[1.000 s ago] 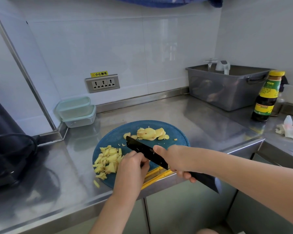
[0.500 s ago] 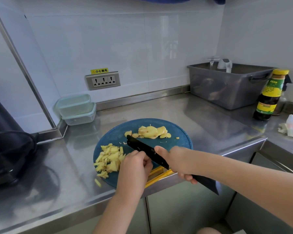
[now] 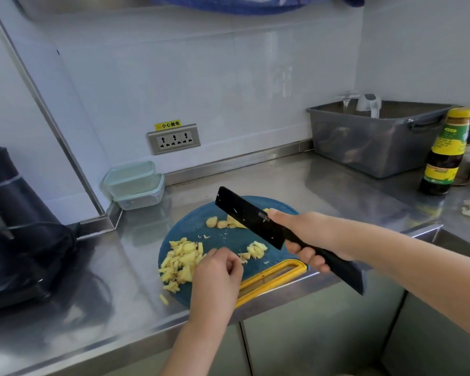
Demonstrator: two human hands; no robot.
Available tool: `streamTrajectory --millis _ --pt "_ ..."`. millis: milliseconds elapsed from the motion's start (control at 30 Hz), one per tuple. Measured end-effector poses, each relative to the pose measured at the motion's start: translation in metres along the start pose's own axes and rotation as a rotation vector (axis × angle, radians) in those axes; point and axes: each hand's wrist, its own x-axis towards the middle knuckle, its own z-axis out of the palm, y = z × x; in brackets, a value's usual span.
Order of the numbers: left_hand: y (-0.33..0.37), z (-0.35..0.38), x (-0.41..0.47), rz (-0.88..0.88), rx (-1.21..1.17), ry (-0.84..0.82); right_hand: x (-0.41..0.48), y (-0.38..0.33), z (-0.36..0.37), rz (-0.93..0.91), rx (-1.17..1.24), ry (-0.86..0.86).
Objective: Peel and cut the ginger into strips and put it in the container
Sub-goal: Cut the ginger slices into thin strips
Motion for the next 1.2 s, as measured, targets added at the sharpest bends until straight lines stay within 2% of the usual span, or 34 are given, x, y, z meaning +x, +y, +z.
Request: streamTrajectory --millis 233,333,500,667,767,867,967,1000,1067,1200 --pt "0.005 -0.002 0.007 -0.051 -0.057 0.004 0.008 0.014 -0.012 0.009 -0.104 0.018" --pt "0.012 0.001 0.012 0.066 0.006 -0.073 0.009 0.017 -0.015 0.012 -0.089 0.037" --pt "0.023 0.012 0.026 0.293 0.039 -0.305 0.007 0.019 -0.026 -0.019 -0.006 0.069" --pt "0.003 -0.006 0.037 0.382 0.123 -0.303 0.004 0.025 -0.034 -0.007 -0.028 0.093" --pt "-0.025 -0.025 0.038 0.333 0.236 -0.274 0.003 0.024 -0.032 -0.007 -0.096 0.130" --pt "-0.037 -0.046 0.034 0.228 0.193 -0.202 0.007 0.016 -0.021 -0.085 -0.322 0.200" --pt "-0.029 -0.064 0.034 0.114 0.149 -0.006 0.010 0.009 -0.009 -0.287 -0.809 0.330" --pt "-0.024 -0.068 0.034 0.108 0.155 0.008 0.010 0.007 -0.005 -0.347 -0.979 0.383" --pt "-0.011 -0.074 0.030 0.159 0.204 -0.091 0.008 0.002 0.001 -0.454 -1.224 0.459" --pt "0.018 -0.067 0.019 0.264 0.339 -0.320 0.001 -0.007 0.010 -0.595 -1.450 0.473"
